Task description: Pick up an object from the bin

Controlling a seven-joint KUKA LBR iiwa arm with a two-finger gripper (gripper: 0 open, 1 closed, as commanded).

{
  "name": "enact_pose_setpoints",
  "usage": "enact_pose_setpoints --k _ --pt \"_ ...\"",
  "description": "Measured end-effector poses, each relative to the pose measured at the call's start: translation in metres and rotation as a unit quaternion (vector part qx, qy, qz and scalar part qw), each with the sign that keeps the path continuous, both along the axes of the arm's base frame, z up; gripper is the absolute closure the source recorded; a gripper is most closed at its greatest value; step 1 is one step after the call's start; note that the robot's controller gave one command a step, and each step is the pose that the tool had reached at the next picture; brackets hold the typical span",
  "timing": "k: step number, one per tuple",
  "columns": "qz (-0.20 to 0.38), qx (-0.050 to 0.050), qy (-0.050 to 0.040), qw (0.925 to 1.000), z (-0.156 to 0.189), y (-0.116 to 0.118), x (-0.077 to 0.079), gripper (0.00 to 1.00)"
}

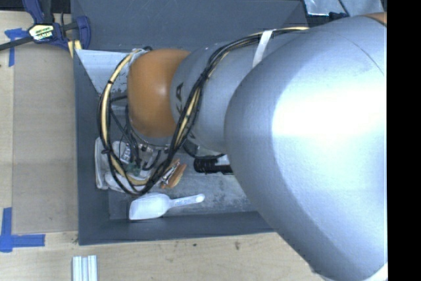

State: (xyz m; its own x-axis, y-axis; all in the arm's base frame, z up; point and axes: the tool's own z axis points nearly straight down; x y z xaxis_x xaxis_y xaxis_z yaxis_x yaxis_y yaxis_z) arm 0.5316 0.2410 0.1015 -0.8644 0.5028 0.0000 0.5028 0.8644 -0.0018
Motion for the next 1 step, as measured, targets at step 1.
enact_pose_setpoints --k 1 --pt "0.000 0.001 -0.0019 1.0000 0.0099 0.0003 0.0009 1.00"
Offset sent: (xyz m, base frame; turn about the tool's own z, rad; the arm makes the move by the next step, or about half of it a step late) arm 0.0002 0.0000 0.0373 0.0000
